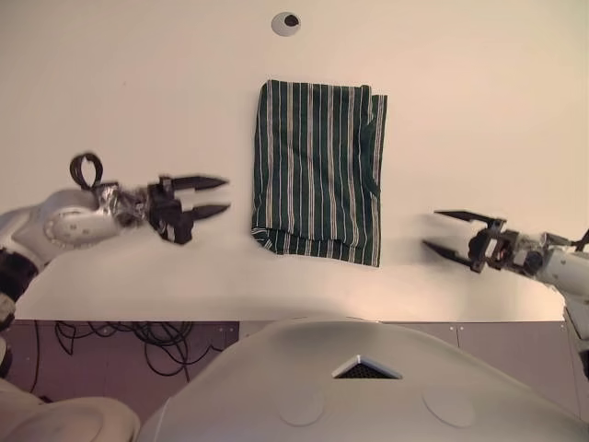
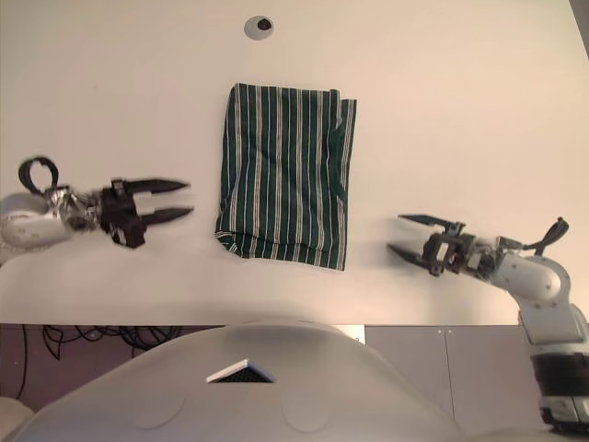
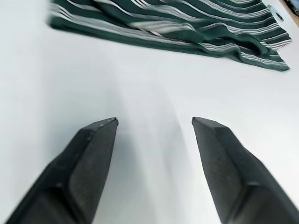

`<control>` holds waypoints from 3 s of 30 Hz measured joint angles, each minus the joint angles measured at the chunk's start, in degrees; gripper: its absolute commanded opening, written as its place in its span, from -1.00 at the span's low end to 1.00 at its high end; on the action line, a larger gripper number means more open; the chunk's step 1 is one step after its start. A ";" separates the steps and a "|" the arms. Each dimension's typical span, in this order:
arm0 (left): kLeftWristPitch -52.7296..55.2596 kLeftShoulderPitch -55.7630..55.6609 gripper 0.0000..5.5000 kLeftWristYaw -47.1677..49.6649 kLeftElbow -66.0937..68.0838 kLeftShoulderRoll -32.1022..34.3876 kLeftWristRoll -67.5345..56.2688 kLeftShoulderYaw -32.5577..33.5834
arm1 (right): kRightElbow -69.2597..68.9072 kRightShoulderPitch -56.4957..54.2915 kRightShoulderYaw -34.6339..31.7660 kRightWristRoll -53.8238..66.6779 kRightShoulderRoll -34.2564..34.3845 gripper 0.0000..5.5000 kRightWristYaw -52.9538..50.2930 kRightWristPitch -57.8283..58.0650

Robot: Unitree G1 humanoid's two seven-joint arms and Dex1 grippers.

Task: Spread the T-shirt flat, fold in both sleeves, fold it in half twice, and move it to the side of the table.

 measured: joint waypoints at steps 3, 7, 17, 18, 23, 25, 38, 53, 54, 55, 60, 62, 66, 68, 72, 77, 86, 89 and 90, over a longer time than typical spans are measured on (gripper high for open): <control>-1.84 3.77 0.04 -0.72 1.40 -1.71 0.78 3.14 | -0.50 0.79 2.39 -2.62 0.56 0.24 -1.33 -5.46; -2.26 4.09 0.04 -0.51 0.92 -7.37 4.91 6.53 | 0.84 -3.76 6.18 -10.74 4.75 0.24 -6.29 -10.85; -2.26 3.18 -0.12 -2.41 -0.58 -17.13 9.61 8.64 | 2.63 -12.18 14.53 -19.36 7.14 0.04 -13.82 -12.84; -2.14 3.16 -0.18 -3.45 -1.01 -17.26 9.53 8.62 | 2.71 -12.65 15.09 -19.51 7.10 -0.03 -13.84 -12.80; 0.19 3.26 -0.44 -9.78 -4.56 -17.81 8.55 8.55 | 3.03 -15.10 19.02 -20.10 7.03 -0.35 -13.80 -12.00; 1.12 3.16 -0.52 -11.93 -5.48 -17.77 7.87 8.83 | 3.34 -15.69 19.98 -20.19 7.03 -0.49 -13.80 -11.88; 8.79 6.08 -0.99 -24.29 -11.01 -17.60 -5.37 9.44 | 4.02 -16.40 23.40 -7.78 6.80 -1.00 -8.55 -3.79; 57.01 21.78 -0.99 -57.21 -44.67 -1.43 -56.62 20.33 | -23.94 -0.07 10.74 42.36 -8.34 -1.00 17.51 31.51; 57.47 21.82 -0.99 -57.23 -43.89 -2.53 -56.47 21.16 | -24.00 -0.75 9.97 42.12 -7.81 -1.00 16.63 32.31; 58.29 21.71 -0.99 -56.94 -42.87 -4.15 -56.14 22.32 | -23.94 -1.81 9.72 41.55 -5.82 -1.00 14.88 33.24; 62.03 16.34 -0.99 -53.32 -36.35 -14.64 -52.82 25.66 | -19.37 -9.71 7.74 40.40 0.79 -1.00 5.63 39.80; 63.18 12.40 -0.99 -50.57 -32.16 -19.14 -49.45 26.92 | -17.25 -12.41 7.38 39.17 3.27 -1.00 3.06 42.23; 64.14 5.32 -0.99 -46.73 -23.67 -26.08 -42.40 28.04 | -12.22 -16.42 7.41 35.63 8.16 -1.00 -0.93 45.13; 64.48 2.63 -0.99 -45.84 -20.79 -28.78 -39.70 28.29 | -10.28 -18.02 7.54 33.66 9.47 -1.00 -1.97 46.29; 64.57 -0.81 -0.99 -45.32 -15.91 -32.21 -34.15 28.34 | -7.11 -21.17 7.64 30.89 12.18 -1.00 -3.99 48.21; 64.14 -1.61 -0.76 -44.62 -11.66 -34.18 -29.06 28.80 | -2.13 -25.45 5.58 29.27 16.29 -0.66 -8.57 50.88; 79.05 -8.15 -0.31 -36.30 -7.16 -40.31 -33.02 38.59 | 3.98 -29.79 -3.90 29.36 23.33 -0.14 -17.16 53.17; 79.55 -10.72 -0.30 -28.17 -2.52 -42.00 -30.86 41.49 | -5.76 -26.78 2.19 20.55 24.94 -0.07 -12.01 38.02; 78.33 -11.74 -0.30 -24.77 -0.45 -42.57 -29.91 42.99 | -7.70 -25.95 6.72 14.79 25.03 -0.07 -11.28 32.92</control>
